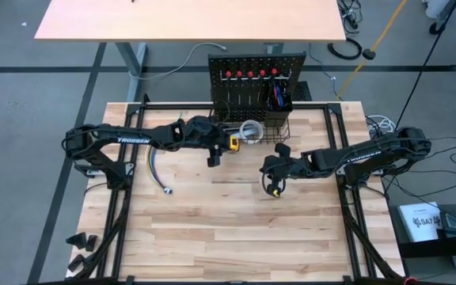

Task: Hang tools onto peg board
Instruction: Hang the tape measure on the wire basket on the pegboard

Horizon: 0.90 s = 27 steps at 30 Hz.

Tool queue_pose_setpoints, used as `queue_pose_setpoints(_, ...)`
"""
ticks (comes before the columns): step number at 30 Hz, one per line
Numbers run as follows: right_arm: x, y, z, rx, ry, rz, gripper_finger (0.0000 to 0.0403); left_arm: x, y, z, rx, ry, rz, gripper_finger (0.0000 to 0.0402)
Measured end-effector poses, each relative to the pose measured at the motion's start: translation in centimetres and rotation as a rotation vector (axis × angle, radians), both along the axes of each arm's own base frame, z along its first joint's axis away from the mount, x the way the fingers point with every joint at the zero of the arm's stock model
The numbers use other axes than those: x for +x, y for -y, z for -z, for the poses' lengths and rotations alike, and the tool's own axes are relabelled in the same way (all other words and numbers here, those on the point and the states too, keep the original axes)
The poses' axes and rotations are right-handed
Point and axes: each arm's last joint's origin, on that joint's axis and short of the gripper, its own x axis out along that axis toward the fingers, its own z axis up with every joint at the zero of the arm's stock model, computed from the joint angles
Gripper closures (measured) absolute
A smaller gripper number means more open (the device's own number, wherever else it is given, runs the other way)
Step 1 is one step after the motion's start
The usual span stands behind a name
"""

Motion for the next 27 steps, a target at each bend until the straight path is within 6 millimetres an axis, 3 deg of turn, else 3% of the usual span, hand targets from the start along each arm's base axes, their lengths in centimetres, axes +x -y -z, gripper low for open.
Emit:
queue_pose_setpoints(13,0.8,-0.1,-0.7,0.008,0.113,0.004,0.0403,0.6,-0.5,2.2,-0.011,-0.079,-0.010,0.0176)
queue_pose_setpoints(20,4.5,0.1,-0.4,-0.089,0.347,-0.031,0.0403,0.7,-0.6,2.3,-0.009,-0.080,-0.008,0.0176)
queue_pose_setpoints(27,7.6,3.1,2.0,-0.154,0.498,0.081,0.0403,0.7,-0.6,2.4,-0.010,-0.086,-0.007,0.0176)
